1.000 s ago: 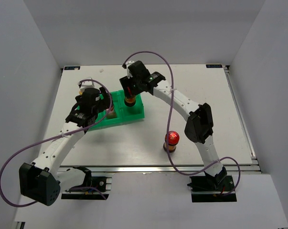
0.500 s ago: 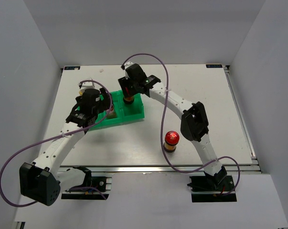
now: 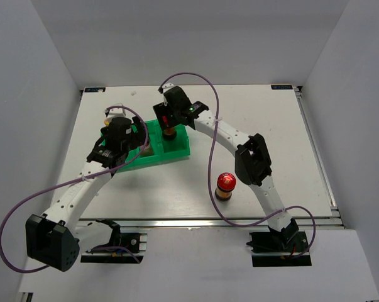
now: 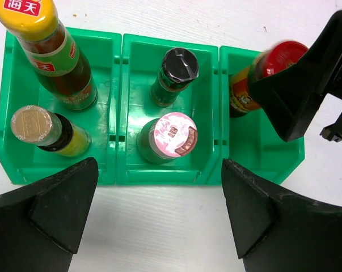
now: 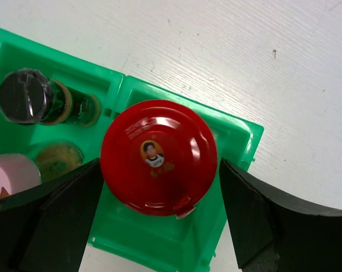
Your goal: Organize the condiment bottles
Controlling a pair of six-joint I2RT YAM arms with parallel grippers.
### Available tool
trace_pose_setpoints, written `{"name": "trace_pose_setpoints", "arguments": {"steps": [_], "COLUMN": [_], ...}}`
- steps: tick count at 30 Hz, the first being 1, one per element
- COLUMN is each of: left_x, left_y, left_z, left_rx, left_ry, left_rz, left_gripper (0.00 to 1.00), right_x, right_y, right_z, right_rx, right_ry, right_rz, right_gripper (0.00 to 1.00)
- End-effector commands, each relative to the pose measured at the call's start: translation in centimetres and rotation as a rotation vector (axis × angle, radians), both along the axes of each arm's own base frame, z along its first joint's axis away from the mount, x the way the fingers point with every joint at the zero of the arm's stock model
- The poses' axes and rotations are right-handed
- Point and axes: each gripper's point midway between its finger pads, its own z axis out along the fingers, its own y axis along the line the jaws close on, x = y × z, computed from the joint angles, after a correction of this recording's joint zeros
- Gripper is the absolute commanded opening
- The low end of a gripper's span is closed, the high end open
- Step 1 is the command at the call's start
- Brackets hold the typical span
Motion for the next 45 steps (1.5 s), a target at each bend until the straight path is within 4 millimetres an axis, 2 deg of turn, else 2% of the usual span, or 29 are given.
{"name": "trace_pose_setpoints", "arguments": {"steps": [1, 7, 12, 15, 16, 17, 18, 19, 20, 21, 22, 23, 24, 25, 26, 27, 28, 29, 30, 31, 32, 33, 34, 36, 37, 40, 43, 44, 45], "left_x": [0.0, 0.0, 0.1, 0.1, 0.1, 0.1, 0.0, 0.1, 0.2, 0.1, 0.0, -0.2, -0.8, -0.9, -1.4, -2.4, -3.0, -3.4, -4.4, -4.6, -5.9, -7.3, -7.8, -9.5, -9.8, -12.2, -13.9, -14.0, -14.5], "left_y": [-0.1, -0.2, -0.7, -1.2, -1.4, -1.6, -2.4, -3.1, -3.8, -4.6, -6.0, -7.0, -9.4, -10.7, -12.4, -14.9, -16.8, -18.2, -20.2, -21.2, -23.1, -24.8, -25.9, -28.1, -29.0, -31.5, -33.3, -33.6, -33.9], "left_z": [1.0, 1.0, 0.8, 1.0, 0.9, 1.0, 1.0, 1.1, 1.4, 1.5, 1.2, 1.2, 1.7, 1.3, 1.4, 1.5, 1.9, 1.4, 1.6, 1.9, 1.1, 1.0, 1.3, 0.6, 1.0, 0.1, -0.6, -0.5, -1.4], "left_rx": [-0.014, -0.014, -0.020, -0.027, -0.031, -0.036, -0.061, -0.079, -0.097, -0.110, -0.113, -0.108, -0.104, -0.081, -0.080, -0.083, -0.103, -0.103, -0.109, -0.088, -0.105, -0.104, -0.093, -0.065, -0.059, -0.050, -0.028, -0.017, 0.011], "left_ry": [-0.034, -0.037, -0.029, -0.024, -0.022, -0.024, -0.023, -0.028, -0.028, -0.024, -0.013, -0.014, -0.024, -0.017, -0.021, -0.023, -0.040, -0.029, -0.041, -0.053, -0.023, -0.022, -0.032, -0.018, -0.029, -0.007, 0.016, 0.012, 0.030], "left_rz": [-0.017, -0.025, -0.052, -0.079, -0.086, -0.096, -0.136, -0.165, -0.197, -0.227, -0.268, -0.294, -0.361, -0.404, -0.464, -0.550, -0.637, -0.686, -0.754, -0.790, -0.890, -0.967, -1.016, -1.104, -1.128, -1.247, -1.315, -1.318, -1.325], "left_gripper": [0.98, 0.98, 0.98, 0.98, 0.98, 0.98, 0.98, 0.98, 0.98, 0.98, 0.98, 0.98, 0.98, 0.98, 0.98, 0.98, 0.98, 0.98, 0.98, 0.98, 0.98, 0.98, 0.98, 0.98, 0.98, 0.98, 0.98, 0.98, 0.98], "right_x": [0.9, 0.8, 0.0, -0.7, -1.2, -1.4, -1.7, -1.9, -2.2, -2.2, -2.4, -2.6, -3.1, -3.4, -3.5, -3.7, -4.3, -4.5, -4.9, -6.1, -5.8, -6.3, -7.1, -8.2, -9.1, -10.0, -10.3, -10.3, -10.2], "right_y": [1.3, 1.5, 1.1, 0.0, -0.6, -1.1, -1.7, -2.4, -3.9, -5.4, -6.4, -8.4, -9.6, -10.8, -13.2, -14.6, -16.5, -19.4, -20.9, -23.3, -26.6, -28.3, -31.6, -34.2, -36.4, -39.6, -40.7, -40.6, -40.3], "right_z": [4.7, 7.7, 11.7, 14.0, 15.7, 16.4, 15.6, 15.8, 17.0, 15.6, 15.2, 16.3, 13.4, 12.9, 14.0, 13.5, 10.7, 11.9, 11.4, 10.0, 9.1, 8.3, 6.8, 5.6, 5.0, 5.0, 4.8, 4.9, 4.8], "right_rx": [0.095, 0.143, 0.200, 0.230, 0.250, 0.261, 0.238, 0.228, 0.233, 0.193, 0.183, 0.200, 0.172, 0.177, 0.205, 0.220, 0.189, 0.217, 0.224, 0.216, 0.210, 0.214, 0.214, 0.222, 0.223, 0.239, 0.257, 0.265, 0.269], "right_ry": [-0.101, -0.147, -0.194, -0.224, -0.245, -0.257, -0.248, -0.255, -0.261, -0.241, -0.223, -0.222, -0.161, -0.144, -0.152, -0.133, -0.091, -0.109, -0.098, -0.085, -0.077, -0.059, -0.038, -0.016, -0.019, -0.047, -0.048, -0.042, -0.039], "right_rz": [-0.004, 0.014, 0.033, 0.012, 0.005, -0.004, -0.017, -0.032, -0.072, -0.120, -0.140, -0.170, -0.188, -0.211, -0.257, -0.302, -0.341, -0.398, -0.432, -0.469, -0.550, -0.587, -0.663, -0.713, -0.764, -0.848, -0.874, -0.861, -0.847], "right_gripper": [0.87, 0.89, 0.89, 0.89, 0.89, 0.89, 0.89, 0.89, 0.89, 0.89, 0.89, 0.89, 0.89, 0.89, 0.89, 0.89, 0.89, 0.89, 0.89, 0.89, 0.89, 0.89, 0.89, 0.89, 0.89, 0.89, 0.89, 0.89, 0.89]}}
